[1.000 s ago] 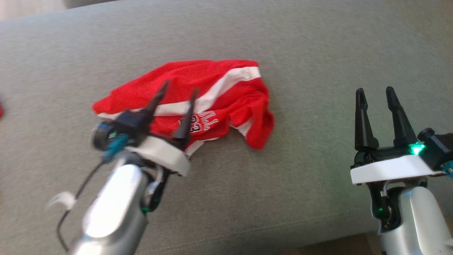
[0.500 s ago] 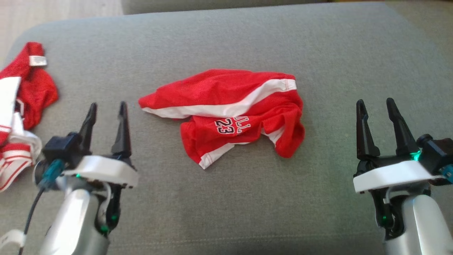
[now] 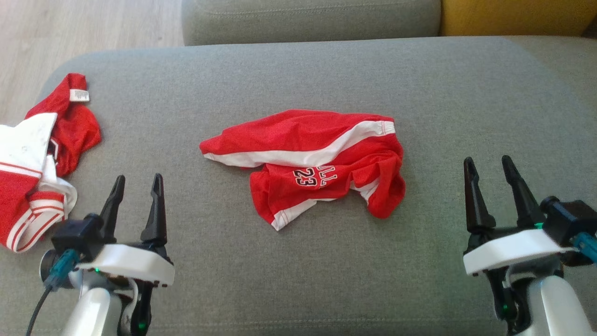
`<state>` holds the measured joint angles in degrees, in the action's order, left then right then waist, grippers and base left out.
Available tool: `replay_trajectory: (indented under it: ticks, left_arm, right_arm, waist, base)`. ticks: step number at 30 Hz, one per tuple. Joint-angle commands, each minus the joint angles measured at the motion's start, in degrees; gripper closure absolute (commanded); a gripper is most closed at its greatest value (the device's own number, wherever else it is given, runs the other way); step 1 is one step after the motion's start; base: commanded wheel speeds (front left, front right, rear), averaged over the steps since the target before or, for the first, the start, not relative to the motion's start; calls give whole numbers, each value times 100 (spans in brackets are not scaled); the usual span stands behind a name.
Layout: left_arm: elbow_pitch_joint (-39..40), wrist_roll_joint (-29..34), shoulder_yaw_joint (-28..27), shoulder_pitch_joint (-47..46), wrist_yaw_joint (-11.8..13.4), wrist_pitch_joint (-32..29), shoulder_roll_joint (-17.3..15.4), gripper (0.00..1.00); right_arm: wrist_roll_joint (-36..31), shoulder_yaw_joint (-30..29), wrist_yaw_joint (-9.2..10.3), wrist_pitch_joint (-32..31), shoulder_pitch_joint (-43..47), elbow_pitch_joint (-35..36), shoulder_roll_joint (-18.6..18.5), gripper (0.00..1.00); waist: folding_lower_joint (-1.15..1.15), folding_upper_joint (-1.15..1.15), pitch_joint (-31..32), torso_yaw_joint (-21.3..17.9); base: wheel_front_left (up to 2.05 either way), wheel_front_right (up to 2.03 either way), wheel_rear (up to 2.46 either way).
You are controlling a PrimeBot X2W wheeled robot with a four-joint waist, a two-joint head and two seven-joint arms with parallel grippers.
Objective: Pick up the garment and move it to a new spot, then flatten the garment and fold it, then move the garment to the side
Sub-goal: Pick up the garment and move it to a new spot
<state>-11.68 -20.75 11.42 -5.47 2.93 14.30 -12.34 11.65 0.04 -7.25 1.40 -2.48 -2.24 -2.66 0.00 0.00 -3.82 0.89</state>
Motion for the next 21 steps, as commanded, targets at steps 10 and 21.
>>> replay_trajectory:
  ticks: [10, 21]
  left_arm:
    - [264, 138, -165, 22, -43, 70, -170, 0]
    - [252, 277, -154, -42, 57, 70, -219, 0]
  right_arm:
    - [-7, 167, -24, -59, 137, 241, -21, 0]
    - [1, 144, -24, -40, 98, 250, -21, 0]
  waist:
    - [0, 0, 62, -63]
    - [0, 0, 11, -92]
  base:
    - [0, 0, 0]
    - [0, 0, 0]
